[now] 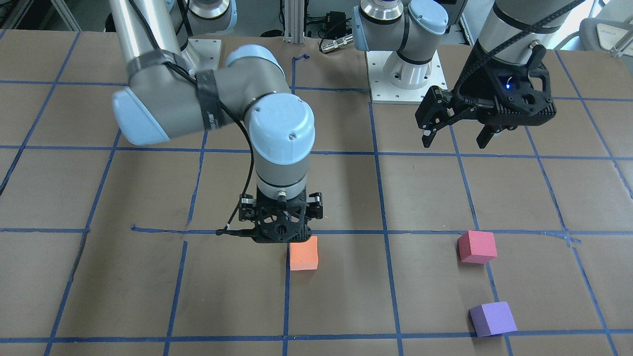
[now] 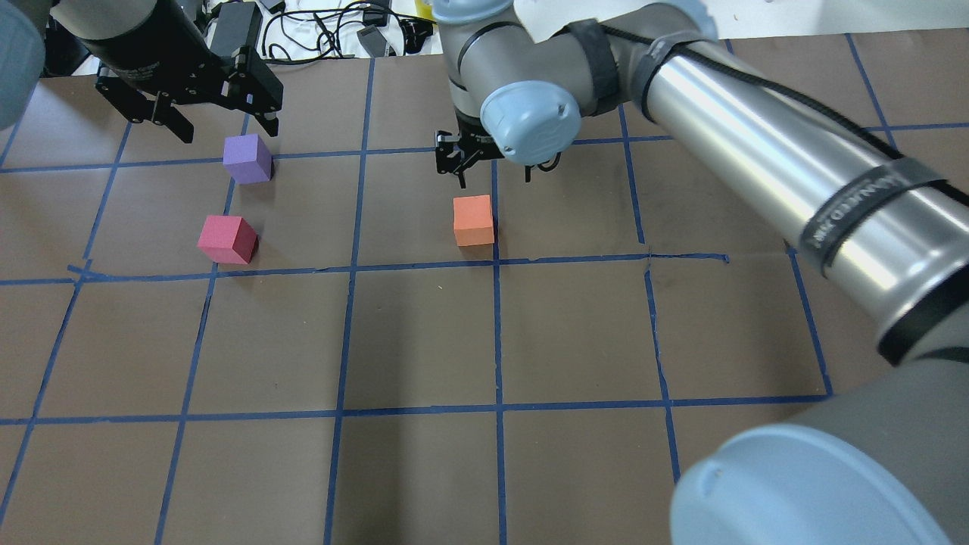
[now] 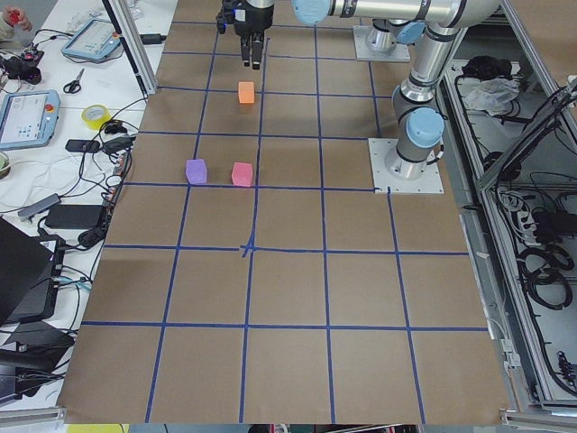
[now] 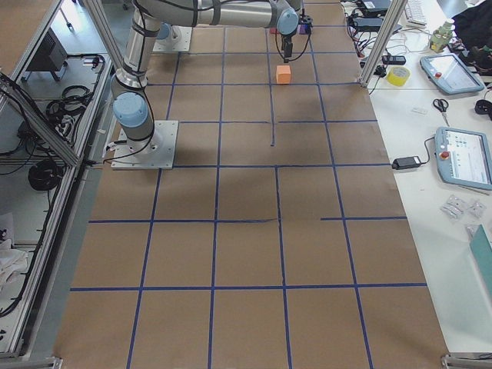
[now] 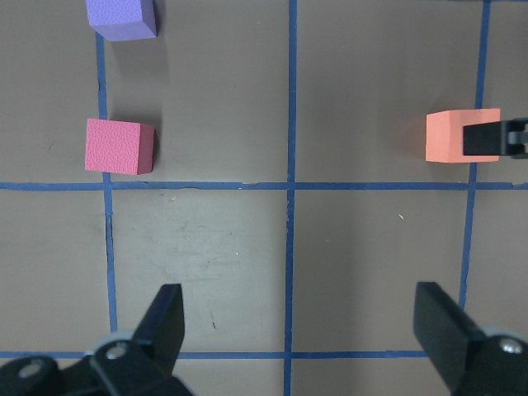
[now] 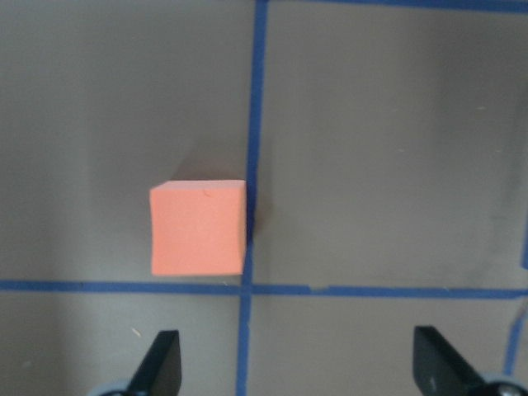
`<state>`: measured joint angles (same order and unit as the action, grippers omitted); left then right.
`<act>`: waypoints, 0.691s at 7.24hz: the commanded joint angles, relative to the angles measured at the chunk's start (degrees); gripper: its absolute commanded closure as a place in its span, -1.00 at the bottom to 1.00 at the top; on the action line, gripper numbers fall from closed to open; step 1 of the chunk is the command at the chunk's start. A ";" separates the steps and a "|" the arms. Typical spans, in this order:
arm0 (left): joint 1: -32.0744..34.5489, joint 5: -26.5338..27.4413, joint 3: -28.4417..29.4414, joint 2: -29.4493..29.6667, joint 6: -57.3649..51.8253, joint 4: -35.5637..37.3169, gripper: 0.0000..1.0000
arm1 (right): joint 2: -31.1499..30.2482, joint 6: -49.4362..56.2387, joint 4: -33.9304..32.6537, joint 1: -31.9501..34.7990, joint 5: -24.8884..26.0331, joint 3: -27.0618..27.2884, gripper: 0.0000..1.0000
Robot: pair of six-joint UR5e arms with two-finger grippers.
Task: Arrange blocks in a line
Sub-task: 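Open the right gripper and raise it off the orange cube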
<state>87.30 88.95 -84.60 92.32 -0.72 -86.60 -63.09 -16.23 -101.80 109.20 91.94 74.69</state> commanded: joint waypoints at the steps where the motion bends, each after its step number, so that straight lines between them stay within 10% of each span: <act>1: 0.85 -0.61 0.49 1.28 4.81 1.25 -1.00 | -10.78 6.72 11.14 -6.25 -0.36 0.10 -1.00; 5: 9.62 -0.62 0.58 8.91 16.79 10.55 -1.00 | -21.45 8.57 23.44 -14.87 -0.01 0.19 -1.00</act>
<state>94.09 88.28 -84.10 98.81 13.12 -79.16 -82.15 -8.70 -82.85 96.65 91.73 74.81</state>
